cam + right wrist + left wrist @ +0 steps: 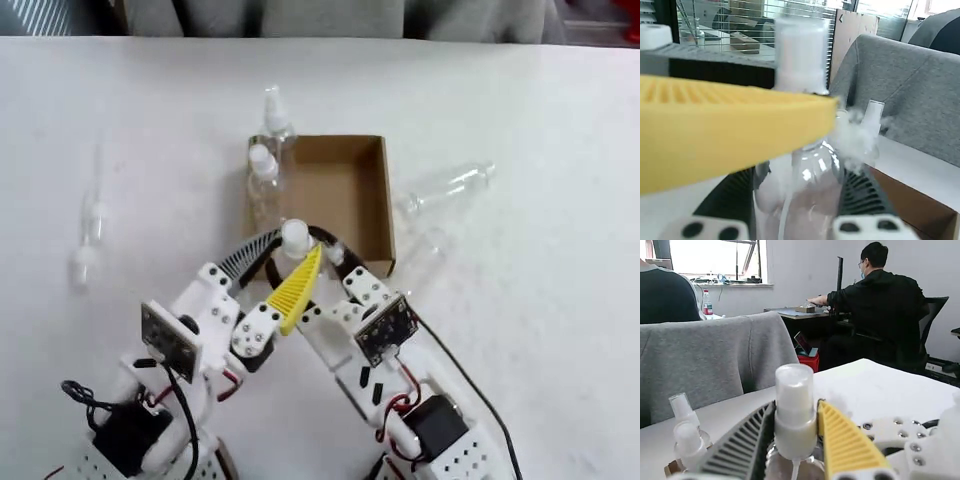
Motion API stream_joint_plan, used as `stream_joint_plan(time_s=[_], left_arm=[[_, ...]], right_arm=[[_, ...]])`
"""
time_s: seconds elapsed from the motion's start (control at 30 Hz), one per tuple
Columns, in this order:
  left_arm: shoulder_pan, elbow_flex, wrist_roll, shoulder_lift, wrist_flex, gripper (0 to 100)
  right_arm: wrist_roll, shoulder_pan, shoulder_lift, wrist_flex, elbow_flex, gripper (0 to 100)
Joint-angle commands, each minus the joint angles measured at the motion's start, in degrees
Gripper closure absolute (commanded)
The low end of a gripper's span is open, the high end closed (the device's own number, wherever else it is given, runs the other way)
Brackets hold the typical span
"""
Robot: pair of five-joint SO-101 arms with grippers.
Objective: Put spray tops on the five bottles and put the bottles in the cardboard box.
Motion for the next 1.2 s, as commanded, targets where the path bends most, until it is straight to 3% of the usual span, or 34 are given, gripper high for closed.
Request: stream_joint_plan(time_s=[0.0,0.5,0.83,0.93,1.07,1.17], left_arm=[[-0.3,0.1,-2.9,-0.5,2.0,98],[-0.8,2.8,-3.8,-0.6,3.2,98],[-1.5,4.9,-5.1,-0.6,3.4,97],[-3.1,5.4,-9.8,-0.6,3.5,89],[-5.3,4.2,-8.2,-0.6,3.5,77],[-5.8,2.7,-7.1,-0.6,3.5,75]], right_arm=[[-1.1,2.4,-0.6,-0.4,-1.1,98.3],[-1.6,2.8,15.2,-5.5,-4.7,98.3],[-1.5,2.9,12.4,-3.9,-4.7,98.3],[-1.4,2.9,12.4,-3.7,-4.7,98.3],[-1.2,2.9,12.8,-4.0,-4.7,98.3],[-1.2,2.9,12.8,-4.0,-4.7,98.3]])
